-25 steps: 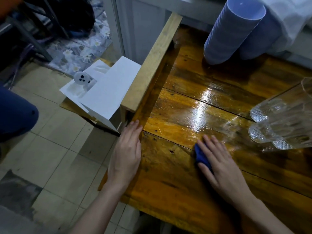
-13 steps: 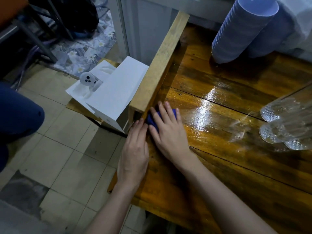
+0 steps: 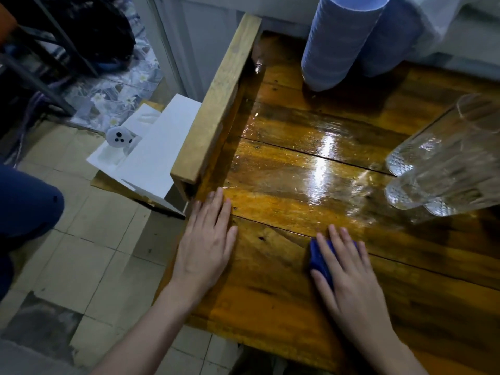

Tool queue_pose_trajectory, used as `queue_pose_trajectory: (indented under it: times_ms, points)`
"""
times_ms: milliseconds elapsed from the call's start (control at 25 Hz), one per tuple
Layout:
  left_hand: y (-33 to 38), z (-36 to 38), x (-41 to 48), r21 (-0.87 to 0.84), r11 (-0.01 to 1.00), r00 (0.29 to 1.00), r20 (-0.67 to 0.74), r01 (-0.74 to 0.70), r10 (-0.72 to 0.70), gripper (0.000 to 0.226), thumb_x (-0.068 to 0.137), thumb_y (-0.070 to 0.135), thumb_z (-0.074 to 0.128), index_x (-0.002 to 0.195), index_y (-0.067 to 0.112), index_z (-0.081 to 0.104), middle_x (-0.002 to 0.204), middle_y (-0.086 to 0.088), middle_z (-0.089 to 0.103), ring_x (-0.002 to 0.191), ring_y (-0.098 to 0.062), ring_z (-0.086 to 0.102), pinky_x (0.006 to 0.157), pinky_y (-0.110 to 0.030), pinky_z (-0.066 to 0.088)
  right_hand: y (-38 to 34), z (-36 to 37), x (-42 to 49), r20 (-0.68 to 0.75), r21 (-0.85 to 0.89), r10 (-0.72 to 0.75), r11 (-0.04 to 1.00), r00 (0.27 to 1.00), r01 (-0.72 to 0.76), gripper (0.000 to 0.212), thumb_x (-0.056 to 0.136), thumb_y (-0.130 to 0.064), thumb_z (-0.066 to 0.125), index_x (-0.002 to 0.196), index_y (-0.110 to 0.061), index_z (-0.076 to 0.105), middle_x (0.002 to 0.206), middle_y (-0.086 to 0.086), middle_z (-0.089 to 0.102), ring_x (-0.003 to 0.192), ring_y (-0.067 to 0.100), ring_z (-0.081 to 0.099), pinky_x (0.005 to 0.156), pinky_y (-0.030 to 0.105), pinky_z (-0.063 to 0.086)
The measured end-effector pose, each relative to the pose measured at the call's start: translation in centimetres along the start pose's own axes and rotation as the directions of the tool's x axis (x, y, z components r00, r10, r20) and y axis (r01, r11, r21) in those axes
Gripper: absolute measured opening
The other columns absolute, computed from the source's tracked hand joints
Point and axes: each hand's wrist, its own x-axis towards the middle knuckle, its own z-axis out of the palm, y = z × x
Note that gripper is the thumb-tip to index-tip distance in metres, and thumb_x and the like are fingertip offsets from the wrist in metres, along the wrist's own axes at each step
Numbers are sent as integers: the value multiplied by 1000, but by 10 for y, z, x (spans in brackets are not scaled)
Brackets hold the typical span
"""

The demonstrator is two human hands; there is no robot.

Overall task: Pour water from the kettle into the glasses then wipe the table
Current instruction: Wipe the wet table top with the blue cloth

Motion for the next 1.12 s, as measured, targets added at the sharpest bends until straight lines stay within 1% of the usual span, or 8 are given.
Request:
queue_pose_trajectory:
  times_ms: [160, 280, 440, 560, 680, 840, 1000, 1120]
  points:
    - [44, 7, 42, -76, 990, 991, 35, -123, 126, 55, 100, 36, 30, 150, 13, 27, 159, -7, 20, 148, -19, 14, 120, -38, 12, 2, 0, 35, -61, -7, 124, 992, 990, -125, 62, 100, -45, 27, 152, -12, 30, 160, 12, 24, 149, 25, 16, 119, 47, 16]
    - [60, 19, 54, -65, 988, 989, 39, -139, 141, 52, 100, 32, 30, 150, 16, 26, 159, -4, 21, 148, -15, 13, 121, -39, 14, -4, -4, 87, -97, 24, 197, 980, 976, -195, 63, 100, -45, 26, 152, -11, 28, 160, 13, 25, 149, 27, 18, 120, 51, 17]
    - [54, 24, 55, -113, 984, 990, 24, -135, 139, 53, 98, 32, 29, 149, 19, 29, 158, 0, 24, 147, -10, 14, 121, -35, 10, -21, -2, 127, -160, 20, 129, 992, 979, -128, 63, 100, -46, 26, 152, -10, 25, 161, 15, 18, 149, 30, 15, 119, 54, 15]
    - [55, 23, 57, -135, 983, 992, 25, -121, 126, 53, 97, 34, 31, 149, 22, 28, 157, 1, 26, 147, -10, 16, 120, -36, 13, -22, -1, 110, -173, 40, 96, 995, 980, -90, 58, 99, -41, 31, 148, -10, 37, 156, 14, 33, 147, 28, 25, 118, 53, 22]
    - [57, 22, 55, -147, 982, 992, 18, -121, 125, 53, 97, 32, 33, 148, 23, 25, 156, 1, 26, 146, -10, 17, 120, -36, 15, 1, -3, 66, -143, 24, 71, 997, 987, -68, 56, 97, -37, 34, 147, -11, 39, 153, 9, 40, 145, 23, 30, 116, 49, 28]
    - [58, 20, 54, -175, 977, 992, 7, -123, 126, 52, 97, 34, 29, 148, 23, 26, 156, 1, 26, 146, -10, 18, 119, -35, 13, 51, -3, 12, -165, -2, 115, 993, 980, -117, 57, 100, -39, 33, 147, -8, 38, 154, 10, 38, 145, 23, 30, 116, 44, 20]
    - [58, 21, 54, -171, 978, 992, 3, -123, 125, 54, 96, 36, 27, 148, 21, 28, 156, 0, 26, 146, -12, 18, 119, -37, 14, 56, -3, 41, -182, 43, 166, 986, 969, -161, 56, 101, -35, 30, 148, -6, 36, 156, 11, 35, 146, 23, 26, 119, 45, 18]
    - [59, 21, 55, -171, 978, 992, 0, -124, 125, 54, 96, 36, 28, 148, 21, 29, 156, 0, 26, 146, -11, 18, 119, -36, 14, 50, -6, 85, -213, 106, 283, 958, 935, -265, 57, 101, -36, 26, 149, -5, 35, 156, 12, 35, 147, 23, 25, 121, 46, 15]
